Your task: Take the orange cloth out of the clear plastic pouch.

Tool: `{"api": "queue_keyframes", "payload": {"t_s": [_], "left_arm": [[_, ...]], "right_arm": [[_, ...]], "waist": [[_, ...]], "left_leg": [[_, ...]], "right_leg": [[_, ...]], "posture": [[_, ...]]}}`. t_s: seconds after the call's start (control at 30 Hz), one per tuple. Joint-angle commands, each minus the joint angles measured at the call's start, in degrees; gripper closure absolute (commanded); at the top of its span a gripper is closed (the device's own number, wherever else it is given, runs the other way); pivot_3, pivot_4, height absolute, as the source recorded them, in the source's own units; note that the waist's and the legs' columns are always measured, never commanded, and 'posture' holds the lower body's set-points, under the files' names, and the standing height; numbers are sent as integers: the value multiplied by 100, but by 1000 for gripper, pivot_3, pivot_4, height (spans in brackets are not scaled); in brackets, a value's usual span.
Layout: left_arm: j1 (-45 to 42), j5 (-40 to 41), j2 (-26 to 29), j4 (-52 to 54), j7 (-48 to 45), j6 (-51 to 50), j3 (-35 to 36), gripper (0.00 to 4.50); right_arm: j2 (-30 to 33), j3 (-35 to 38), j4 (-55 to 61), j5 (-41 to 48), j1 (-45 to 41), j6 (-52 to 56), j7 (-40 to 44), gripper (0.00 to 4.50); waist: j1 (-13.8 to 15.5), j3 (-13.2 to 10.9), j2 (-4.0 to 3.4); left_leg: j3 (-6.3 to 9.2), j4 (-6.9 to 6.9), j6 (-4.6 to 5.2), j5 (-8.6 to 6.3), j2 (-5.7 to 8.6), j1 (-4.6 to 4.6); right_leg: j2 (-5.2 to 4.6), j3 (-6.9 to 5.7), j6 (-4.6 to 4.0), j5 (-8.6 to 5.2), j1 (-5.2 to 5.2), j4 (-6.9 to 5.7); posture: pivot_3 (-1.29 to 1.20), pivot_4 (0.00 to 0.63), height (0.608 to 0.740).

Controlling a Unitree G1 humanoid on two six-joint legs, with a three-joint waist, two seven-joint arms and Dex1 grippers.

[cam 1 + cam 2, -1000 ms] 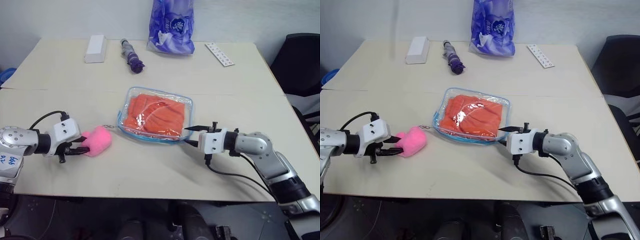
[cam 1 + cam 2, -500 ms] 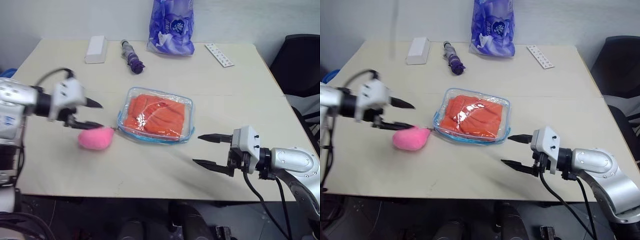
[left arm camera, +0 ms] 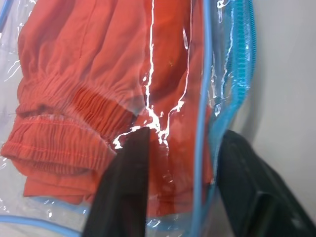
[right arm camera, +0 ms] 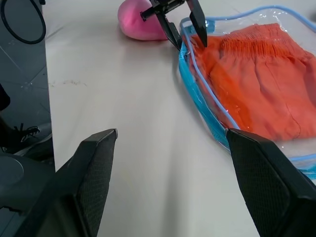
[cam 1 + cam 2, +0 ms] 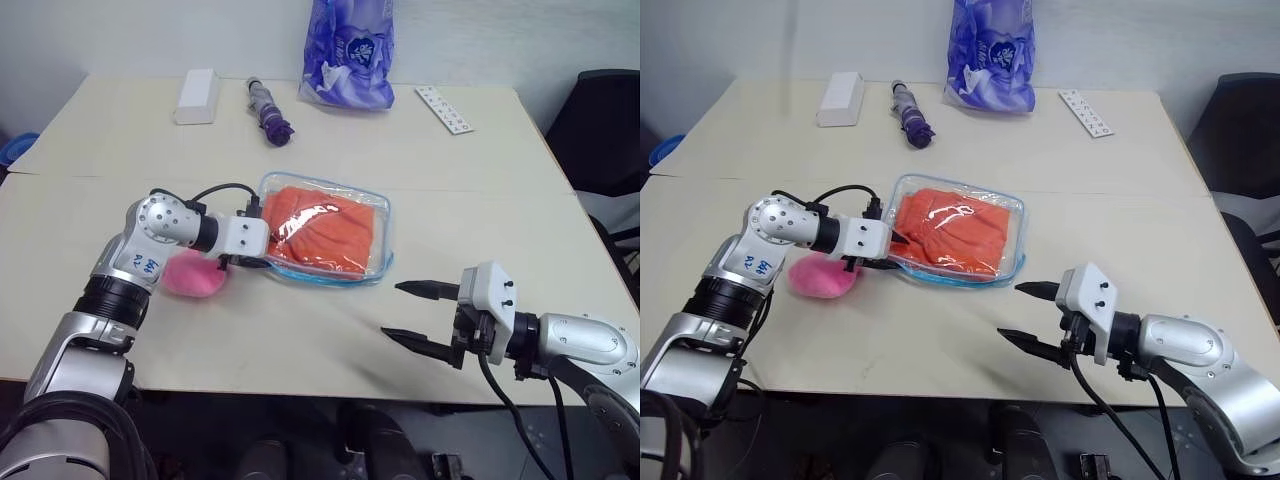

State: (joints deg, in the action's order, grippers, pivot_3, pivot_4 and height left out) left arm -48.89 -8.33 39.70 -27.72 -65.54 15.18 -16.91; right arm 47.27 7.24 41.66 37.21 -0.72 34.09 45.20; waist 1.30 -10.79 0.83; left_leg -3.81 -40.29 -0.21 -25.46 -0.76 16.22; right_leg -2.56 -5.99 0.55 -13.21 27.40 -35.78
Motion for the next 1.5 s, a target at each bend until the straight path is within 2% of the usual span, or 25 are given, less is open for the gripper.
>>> {"api": "queue_keyframes", "payload": {"t_s": [0.03,0.1,0.2,0.27,0.3,0.37,0.5,0.63,0.73,0.83,1.0,1.17,1.5], "left_arm": [[-66,416,-162,174,-146,-476,236,3970],[-17,959,-373,506,-304,-1461,474,4483],[-22,1752,-542,1037,-476,-2997,845,4483],[10,1895,-544,1277,-428,-3444,933,4483],[49,1951,-550,1398,-367,-3640,971,4498],[163,2036,-564,1627,-248,-3923,1020,4500],[382,1986,-558,1940,-102,-4019,935,4500],[697,1323,-303,2032,-24,-3089,522,4500],[810,695,-62,1797,186,-2233,234,4500],[827,717,-50,1717,112,-2134,234,3760],[817,546,-17,1712,121,-1531,219,2241],[828,844,-55,1793,-105,-1653,380,2241],[677,881,-54,1660,-220,-1586,438,2241]], "right_arm": [[-24,161,212,104,-21,-29,-77,835],[-37,121,195,61,-61,-45,-119,835],[-49,-62,81,-151,-149,-123,-159,835],[-38,-204,7,-329,-204,-191,-138,835],[-53,-362,-85,-502,-294,-273,-123,1016],[-146,-695,-315,-837,-551,-422,-150,1462],[-376,-1143,-669,-1147,-1048,-519,-132,2860],[-428,-1313,-777,-1340,-1234,-591,-61,4254],[-383,-1306,-726,-1352,-1162,-628,60,4254],[-365,-1246,-651,-1335,-1051,-627,124,4304],[-375,-1202,-614,-1391,-978,-631,120,4304],[-377,-1160,-567,-1401,-894,-637,104,4304],[-339,-1096,-456,-1487,-711,-677,80,4304]], "waist": [[8,0,1],[10,1,1],[7,0,1],[8,1,2],[-5,2,3],[-28,2,3],[-72,2,3],[-56,2,3],[-45,2,3],[-16,2,3],[-3,2,3],[-5,2,3],[-5,2,3]], "left_leg": [[0,0,0,0,0,0],[0,0,1,0,0,1],[0,-5,3,1,1,7],[4,-8,3,1,1,6],[6,-8,3,1,1,5],[7,-8,3,1,0,4],[5,-8,-2,4,-7,-4],[9,-11,-3,5,-7,1],[10,-12,-3,4,-10,2],[9,-12,-3,4,-10,2],[8,-12,-2,4,-9,2],[7,-12,-1,4,-8,2],[8,-12,-1,3,-7,1]], "right_leg": [[0,-1,0,0,0,0],[-2,-4,0,0,-1,0],[-3,-7,2,1,-1,2],[-2,-6,2,1,-2,1],[-2,-6,2,1,-4,1],[-1,4,2,1,-5,-2],[0,9,2,1,-8,-9],[-3,4,1,1,2,-8],[-4,2,1,1,3,-7],[-4,2,1,1,1,-7],[-5,2,1,1,0,-6],[-4,2,1,1,0,-6],[-3,2,1,1,0,-7]], "posture": [[0,150,740],[0,150,740],[0,150,740],[0,150,740],[0,150,740],[0,150,740],[0,150,740],[0,150,740],[0,150,740],[0,150,740],[0,150,740],[0,150,740],[0,150,740]]}}
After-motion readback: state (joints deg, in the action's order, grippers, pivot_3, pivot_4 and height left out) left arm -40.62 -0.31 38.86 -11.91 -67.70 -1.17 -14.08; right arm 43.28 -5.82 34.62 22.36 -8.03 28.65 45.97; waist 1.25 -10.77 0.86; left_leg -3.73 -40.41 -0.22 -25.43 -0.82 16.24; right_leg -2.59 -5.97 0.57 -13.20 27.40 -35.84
